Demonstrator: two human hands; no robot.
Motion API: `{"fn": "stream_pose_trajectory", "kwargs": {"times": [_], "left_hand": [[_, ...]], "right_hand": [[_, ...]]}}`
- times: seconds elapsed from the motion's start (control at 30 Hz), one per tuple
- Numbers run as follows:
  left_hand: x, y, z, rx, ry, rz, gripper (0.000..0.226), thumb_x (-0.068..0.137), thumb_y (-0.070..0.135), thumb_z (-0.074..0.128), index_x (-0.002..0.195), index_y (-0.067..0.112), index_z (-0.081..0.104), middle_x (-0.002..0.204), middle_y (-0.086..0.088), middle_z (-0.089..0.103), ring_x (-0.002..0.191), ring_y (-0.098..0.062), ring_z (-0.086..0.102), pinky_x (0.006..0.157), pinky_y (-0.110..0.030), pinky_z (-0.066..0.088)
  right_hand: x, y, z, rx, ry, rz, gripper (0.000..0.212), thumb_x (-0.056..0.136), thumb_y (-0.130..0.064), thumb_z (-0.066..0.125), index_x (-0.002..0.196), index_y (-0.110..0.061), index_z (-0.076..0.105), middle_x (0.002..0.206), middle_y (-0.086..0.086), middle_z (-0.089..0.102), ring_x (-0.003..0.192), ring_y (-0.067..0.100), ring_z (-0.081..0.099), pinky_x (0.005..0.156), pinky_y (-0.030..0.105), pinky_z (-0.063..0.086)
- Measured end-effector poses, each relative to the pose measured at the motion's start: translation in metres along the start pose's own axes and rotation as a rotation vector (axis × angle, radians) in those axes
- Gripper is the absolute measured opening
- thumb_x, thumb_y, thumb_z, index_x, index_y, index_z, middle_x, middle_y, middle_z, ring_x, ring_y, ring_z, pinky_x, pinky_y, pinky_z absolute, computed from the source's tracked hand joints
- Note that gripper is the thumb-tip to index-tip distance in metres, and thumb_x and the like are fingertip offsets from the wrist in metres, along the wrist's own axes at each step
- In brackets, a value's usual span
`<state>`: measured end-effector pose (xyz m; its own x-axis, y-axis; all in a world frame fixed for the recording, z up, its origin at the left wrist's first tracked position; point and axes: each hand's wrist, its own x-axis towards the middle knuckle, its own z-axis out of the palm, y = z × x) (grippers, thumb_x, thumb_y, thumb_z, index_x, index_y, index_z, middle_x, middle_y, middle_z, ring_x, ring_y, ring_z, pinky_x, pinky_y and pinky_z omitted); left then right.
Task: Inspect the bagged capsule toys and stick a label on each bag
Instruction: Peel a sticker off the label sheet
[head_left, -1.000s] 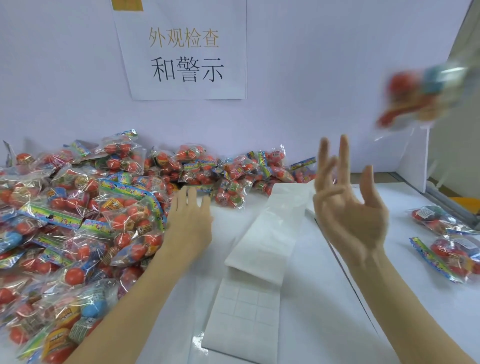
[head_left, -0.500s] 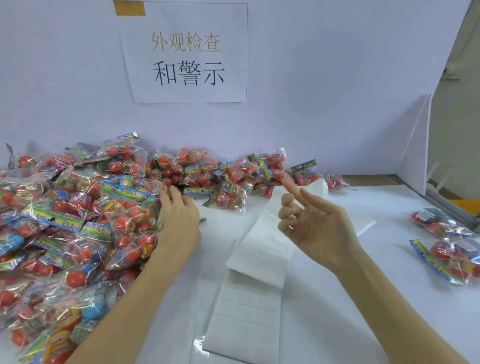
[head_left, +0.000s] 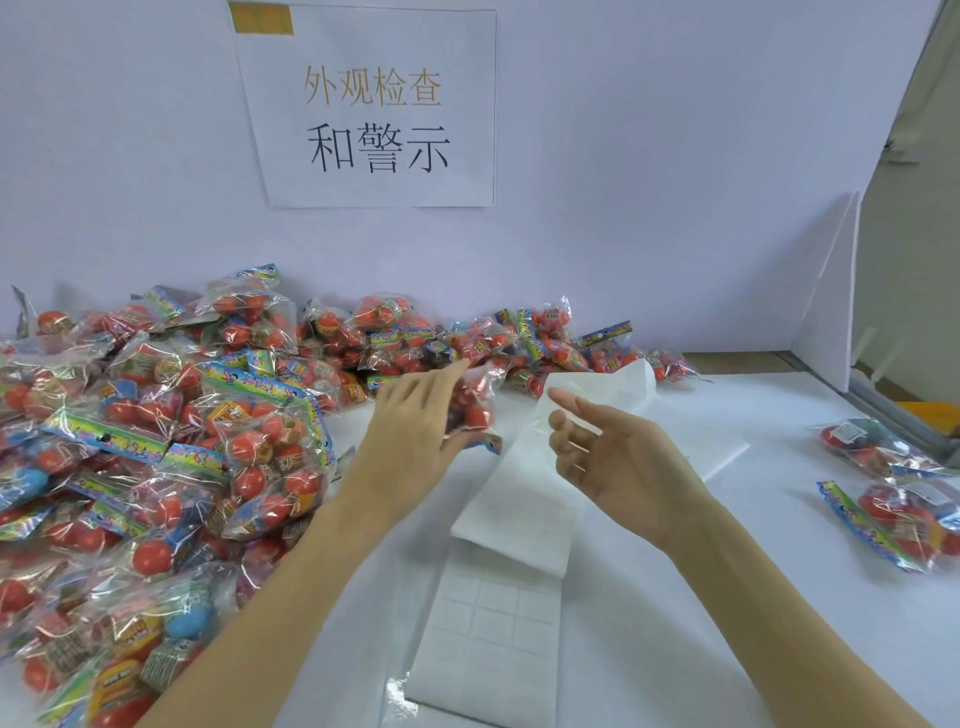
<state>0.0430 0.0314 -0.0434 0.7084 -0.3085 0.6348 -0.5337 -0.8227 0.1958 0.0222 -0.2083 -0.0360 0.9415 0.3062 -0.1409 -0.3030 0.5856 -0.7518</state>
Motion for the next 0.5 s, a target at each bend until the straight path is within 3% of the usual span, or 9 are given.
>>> {"fn": "stream_pose_trajectory", "kwargs": {"times": [0.13,0.27,0.4,0.5], "left_hand": [[0.0,0.027,-0.002,-0.17,0.03,0.175,0.077,0.083,0.028,0.085,0.147,0.002,0.051,0.138,-0.01,0.063,0.131,-0.028,0.056,0.109,-0.037,0.045],[0.0,0.035,-0.001,-0.157,-0.022,0.352,0.068,0.088,0.017,0.083,0.146,0.005,0.052,0.146,-0.01,0.053,0.141,-0.026,0.047,0.117,-0.036,0.04],[-0.003,0.039,0.002,-0.365,0.005,0.116,0.083,0.086,0.028,0.085,0.155,0.012,0.04,0.159,-0.007,0.032,0.153,-0.014,0.027,0.119,-0.025,0.035],[-0.006,0.046,0.008,-0.666,0.059,-0.196,0.074,0.09,0.028,0.081,0.152,0.017,0.04,0.146,0.007,0.044,0.14,-0.003,0.043,0.109,-0.013,0.037]], "right_hand": [[0.001,0.009,0.004,-0.446,0.071,-0.139,0.046,0.095,-0.049,0.064,0.128,-0.017,0.071,0.118,0.011,0.075,0.104,0.025,0.074,0.088,0.033,0.059],[-0.002,0.013,0.009,-0.593,0.129,-0.255,0.044,0.095,-0.05,0.065,0.116,-0.013,0.073,0.104,0.007,0.078,0.091,0.019,0.073,0.083,0.033,0.055],[-0.002,0.012,0.009,-0.516,0.132,-0.275,0.035,0.103,-0.036,0.061,0.119,-0.007,0.072,0.109,0.011,0.078,0.096,0.025,0.076,0.081,0.029,0.059],[-0.002,0.013,0.01,-0.477,0.094,-0.272,0.029,0.107,-0.025,0.057,0.124,-0.006,0.07,0.112,0.013,0.077,0.104,0.03,0.075,0.088,0.036,0.061]]}}
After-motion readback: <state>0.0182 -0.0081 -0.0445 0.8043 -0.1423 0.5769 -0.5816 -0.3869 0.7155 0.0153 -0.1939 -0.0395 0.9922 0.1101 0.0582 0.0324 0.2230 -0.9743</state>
